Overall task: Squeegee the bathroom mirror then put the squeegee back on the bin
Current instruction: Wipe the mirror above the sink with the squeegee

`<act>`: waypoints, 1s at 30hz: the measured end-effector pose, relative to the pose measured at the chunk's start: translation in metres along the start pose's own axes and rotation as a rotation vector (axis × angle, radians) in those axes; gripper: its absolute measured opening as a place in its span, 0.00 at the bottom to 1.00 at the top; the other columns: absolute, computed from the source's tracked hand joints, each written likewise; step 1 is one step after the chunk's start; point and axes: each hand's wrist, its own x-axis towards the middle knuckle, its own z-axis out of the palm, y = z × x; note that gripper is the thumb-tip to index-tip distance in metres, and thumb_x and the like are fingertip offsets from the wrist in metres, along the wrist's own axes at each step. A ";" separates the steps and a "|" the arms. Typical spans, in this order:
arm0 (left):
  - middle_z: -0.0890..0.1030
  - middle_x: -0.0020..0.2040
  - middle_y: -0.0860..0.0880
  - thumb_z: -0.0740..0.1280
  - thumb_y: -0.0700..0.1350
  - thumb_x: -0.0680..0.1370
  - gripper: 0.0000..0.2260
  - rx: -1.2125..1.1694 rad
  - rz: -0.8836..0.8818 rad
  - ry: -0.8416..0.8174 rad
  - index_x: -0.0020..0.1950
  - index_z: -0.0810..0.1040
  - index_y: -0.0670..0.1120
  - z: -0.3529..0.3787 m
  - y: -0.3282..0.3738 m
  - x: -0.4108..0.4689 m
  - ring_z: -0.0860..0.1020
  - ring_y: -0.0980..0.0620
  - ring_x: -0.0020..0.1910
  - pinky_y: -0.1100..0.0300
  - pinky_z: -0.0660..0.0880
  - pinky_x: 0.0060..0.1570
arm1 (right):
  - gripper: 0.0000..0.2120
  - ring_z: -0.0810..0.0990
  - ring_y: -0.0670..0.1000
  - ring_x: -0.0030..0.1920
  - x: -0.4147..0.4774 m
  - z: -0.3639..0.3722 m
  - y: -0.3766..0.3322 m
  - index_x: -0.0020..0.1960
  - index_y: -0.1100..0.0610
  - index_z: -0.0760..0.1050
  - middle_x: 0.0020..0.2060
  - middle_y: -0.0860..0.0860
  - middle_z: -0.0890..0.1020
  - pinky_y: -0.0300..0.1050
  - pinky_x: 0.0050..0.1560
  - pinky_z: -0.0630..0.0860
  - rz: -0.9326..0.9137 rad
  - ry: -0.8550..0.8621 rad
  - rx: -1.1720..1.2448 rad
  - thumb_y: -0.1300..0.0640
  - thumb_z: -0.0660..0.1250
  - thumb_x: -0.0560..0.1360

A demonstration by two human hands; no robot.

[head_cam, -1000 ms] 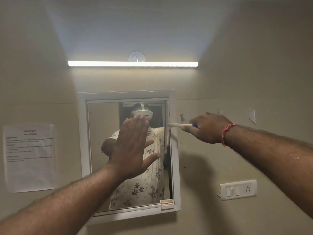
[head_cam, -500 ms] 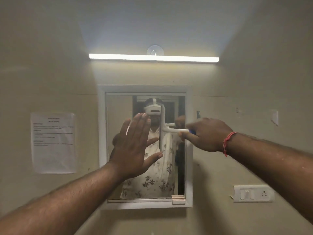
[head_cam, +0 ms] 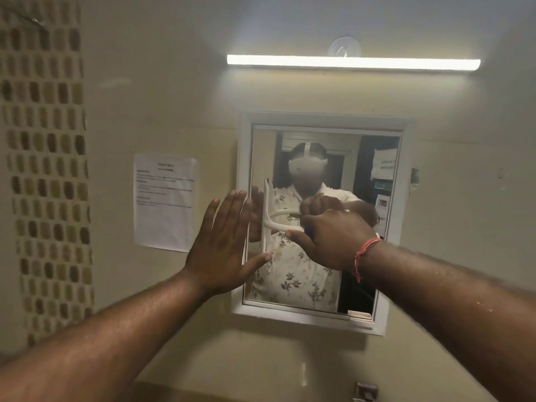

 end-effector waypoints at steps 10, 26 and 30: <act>0.44 0.95 0.40 0.55 0.76 0.86 0.52 0.006 -0.030 -0.006 0.94 0.44 0.41 0.016 -0.018 -0.024 0.45 0.39 0.95 0.31 0.53 0.91 | 0.27 0.80 0.49 0.42 0.009 0.023 -0.030 0.46 0.44 0.76 0.40 0.46 0.79 0.50 0.44 0.83 0.007 -0.080 0.011 0.27 0.48 0.83; 0.44 0.95 0.40 0.52 0.77 0.85 0.51 0.009 -0.045 -0.033 0.94 0.44 0.41 0.027 -0.025 -0.025 0.46 0.39 0.95 0.31 0.54 0.91 | 0.28 0.79 0.47 0.40 0.010 0.028 -0.043 0.54 0.46 0.82 0.39 0.45 0.77 0.46 0.40 0.80 0.028 -0.073 -0.027 0.29 0.50 0.84; 0.43 0.95 0.41 0.51 0.77 0.86 0.51 -0.004 -0.020 -0.021 0.94 0.44 0.41 0.027 -0.017 -0.021 0.45 0.40 0.95 0.31 0.54 0.91 | 0.29 0.80 0.48 0.39 0.005 0.028 -0.035 0.51 0.46 0.81 0.37 0.45 0.78 0.49 0.41 0.83 0.041 -0.064 -0.042 0.29 0.49 0.84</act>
